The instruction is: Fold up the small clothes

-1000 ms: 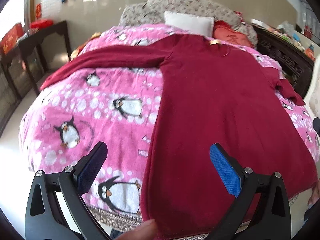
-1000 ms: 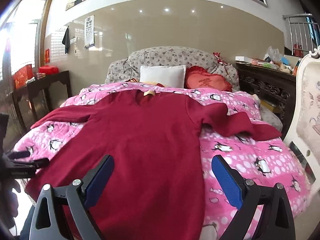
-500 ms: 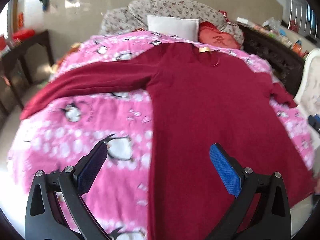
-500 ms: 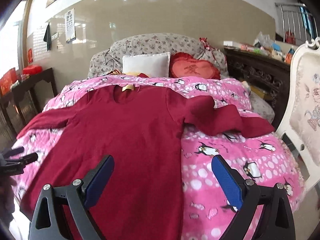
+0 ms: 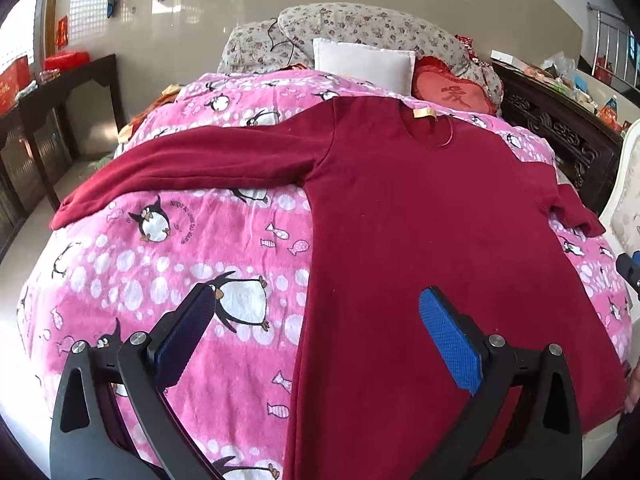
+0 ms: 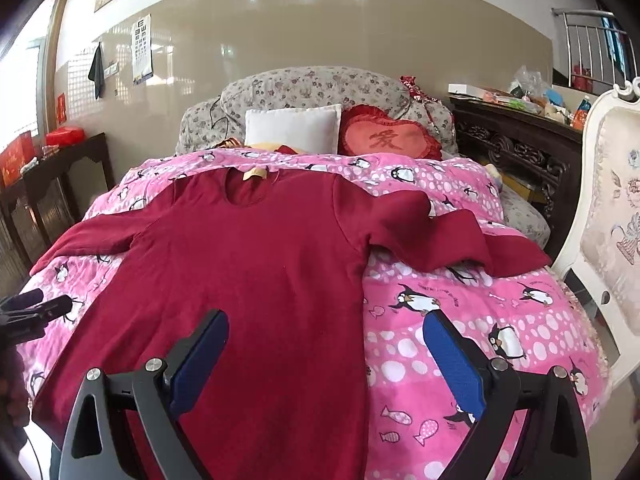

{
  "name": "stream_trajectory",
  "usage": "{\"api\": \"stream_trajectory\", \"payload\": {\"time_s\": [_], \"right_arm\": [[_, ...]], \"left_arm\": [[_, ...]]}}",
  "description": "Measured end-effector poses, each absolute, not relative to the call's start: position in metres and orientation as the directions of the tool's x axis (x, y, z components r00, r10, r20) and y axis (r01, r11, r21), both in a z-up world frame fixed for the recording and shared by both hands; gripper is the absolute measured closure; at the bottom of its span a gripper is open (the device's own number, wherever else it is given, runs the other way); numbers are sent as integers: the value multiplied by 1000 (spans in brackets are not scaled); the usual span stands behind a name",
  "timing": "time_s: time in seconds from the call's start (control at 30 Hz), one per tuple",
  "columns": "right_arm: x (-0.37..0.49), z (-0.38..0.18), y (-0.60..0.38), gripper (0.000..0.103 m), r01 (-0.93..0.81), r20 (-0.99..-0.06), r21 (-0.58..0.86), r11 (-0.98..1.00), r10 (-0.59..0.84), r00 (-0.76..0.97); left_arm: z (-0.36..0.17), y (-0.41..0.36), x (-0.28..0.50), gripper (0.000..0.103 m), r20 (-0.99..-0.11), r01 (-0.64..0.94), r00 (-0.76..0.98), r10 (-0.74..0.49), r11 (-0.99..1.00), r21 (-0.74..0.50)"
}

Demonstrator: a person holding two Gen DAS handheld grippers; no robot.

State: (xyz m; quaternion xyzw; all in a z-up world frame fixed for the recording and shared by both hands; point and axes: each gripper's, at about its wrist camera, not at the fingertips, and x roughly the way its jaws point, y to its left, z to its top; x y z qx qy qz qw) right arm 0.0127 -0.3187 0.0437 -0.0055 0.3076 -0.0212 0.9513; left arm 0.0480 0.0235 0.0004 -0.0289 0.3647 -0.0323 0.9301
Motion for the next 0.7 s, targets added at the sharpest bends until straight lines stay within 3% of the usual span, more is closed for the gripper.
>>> {"api": "stream_trajectory", "payload": {"time_s": [0.7], "right_arm": [[18, 60, -352, 6, 81, -582, -22, 996, -79, 810]], "left_arm": [[-4, 20, 58, 0, -685, 46, 724, -82, 996, -70]]}}
